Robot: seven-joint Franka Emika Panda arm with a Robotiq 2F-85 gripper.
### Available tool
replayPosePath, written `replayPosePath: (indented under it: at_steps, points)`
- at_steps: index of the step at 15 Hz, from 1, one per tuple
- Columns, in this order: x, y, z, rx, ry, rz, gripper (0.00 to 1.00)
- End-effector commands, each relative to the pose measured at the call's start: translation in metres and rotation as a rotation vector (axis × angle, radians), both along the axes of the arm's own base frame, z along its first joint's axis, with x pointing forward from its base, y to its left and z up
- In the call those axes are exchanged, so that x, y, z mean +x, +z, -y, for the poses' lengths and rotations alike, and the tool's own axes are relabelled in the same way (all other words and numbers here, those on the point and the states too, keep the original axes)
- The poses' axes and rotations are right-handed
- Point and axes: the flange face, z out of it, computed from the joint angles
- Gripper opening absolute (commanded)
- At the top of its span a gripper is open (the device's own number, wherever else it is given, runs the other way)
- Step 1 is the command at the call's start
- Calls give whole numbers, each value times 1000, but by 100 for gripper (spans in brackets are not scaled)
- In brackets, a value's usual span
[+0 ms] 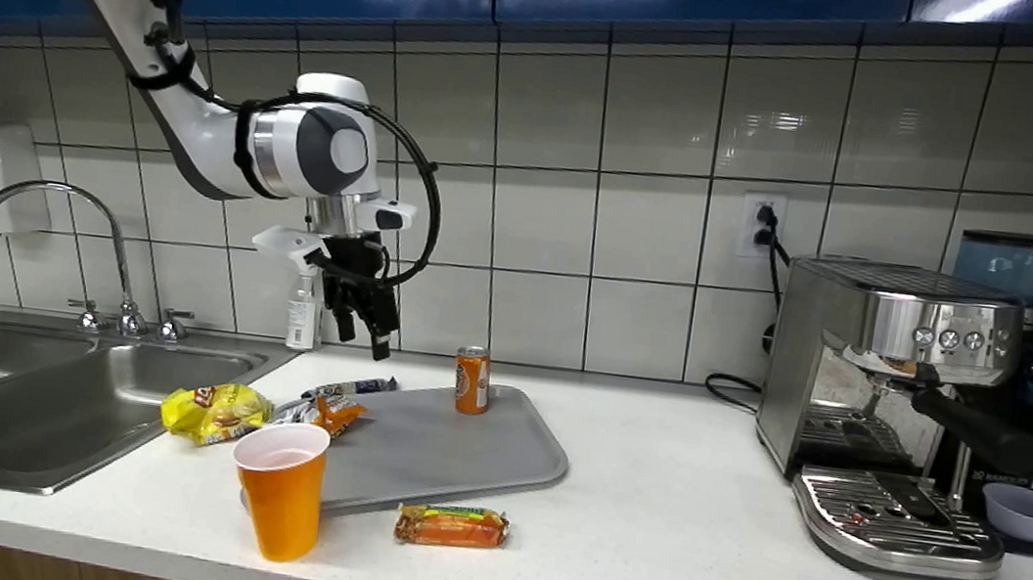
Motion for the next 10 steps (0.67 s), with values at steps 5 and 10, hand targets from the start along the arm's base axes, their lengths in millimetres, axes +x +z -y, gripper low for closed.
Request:
replayPosePath:
  at_steps: [5, 10]
  points:
    - [-39, 18, -18, 1, 63, -33, 100]
    - [-62, 18, -26, -9, 92, -44, 100]
